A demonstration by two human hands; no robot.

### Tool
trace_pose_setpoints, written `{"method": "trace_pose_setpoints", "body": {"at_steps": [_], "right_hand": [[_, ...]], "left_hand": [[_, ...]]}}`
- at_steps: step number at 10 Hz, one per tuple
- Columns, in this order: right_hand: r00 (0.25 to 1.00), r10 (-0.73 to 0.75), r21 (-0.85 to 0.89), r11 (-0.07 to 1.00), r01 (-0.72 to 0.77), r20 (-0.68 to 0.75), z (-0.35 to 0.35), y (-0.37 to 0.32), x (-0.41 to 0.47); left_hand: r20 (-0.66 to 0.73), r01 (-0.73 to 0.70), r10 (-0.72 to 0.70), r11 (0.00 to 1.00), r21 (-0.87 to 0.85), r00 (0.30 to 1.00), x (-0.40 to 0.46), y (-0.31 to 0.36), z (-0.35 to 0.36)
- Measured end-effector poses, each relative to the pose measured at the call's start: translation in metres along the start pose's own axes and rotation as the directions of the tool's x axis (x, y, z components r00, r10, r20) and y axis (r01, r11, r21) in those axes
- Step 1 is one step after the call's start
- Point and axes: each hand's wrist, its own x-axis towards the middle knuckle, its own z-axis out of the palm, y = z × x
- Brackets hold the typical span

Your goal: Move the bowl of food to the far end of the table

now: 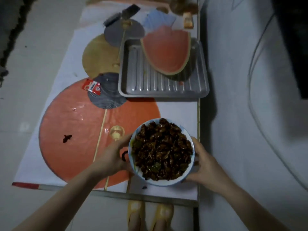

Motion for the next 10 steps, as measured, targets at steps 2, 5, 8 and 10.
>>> {"method": "trace_pose_setpoints", "body": {"at_steps": [2,5,8,10], "right_hand": [[1.0,-0.002,-0.044,0.999,0.001,-0.031,0.009,0.03,0.026],[0.983,0.091,-0.208,0.97,-0.124,-0.161,0.011,0.041,0.022],[0.974,0.1,-0.271,0.95,-0.154,-0.203,0.012,0.031,0.018],[0.933,0.258,-0.501,0.789,-0.354,-0.252,0.005,-0.003,0.003]], "left_hand": [[0.029,0.012,-0.011,0.998,-0.062,1.0,0.028,-0.039,0.011],[0.002,0.007,-0.007,0.998,-0.068,1.0,0.035,-0.046,0.019],[-0.072,-0.003,0.013,0.991,0.136,0.997,0.026,-0.049,0.015],[-0.198,0.292,-0.217,0.641,0.71,0.956,-0.006,-0.014,0.005]]}}
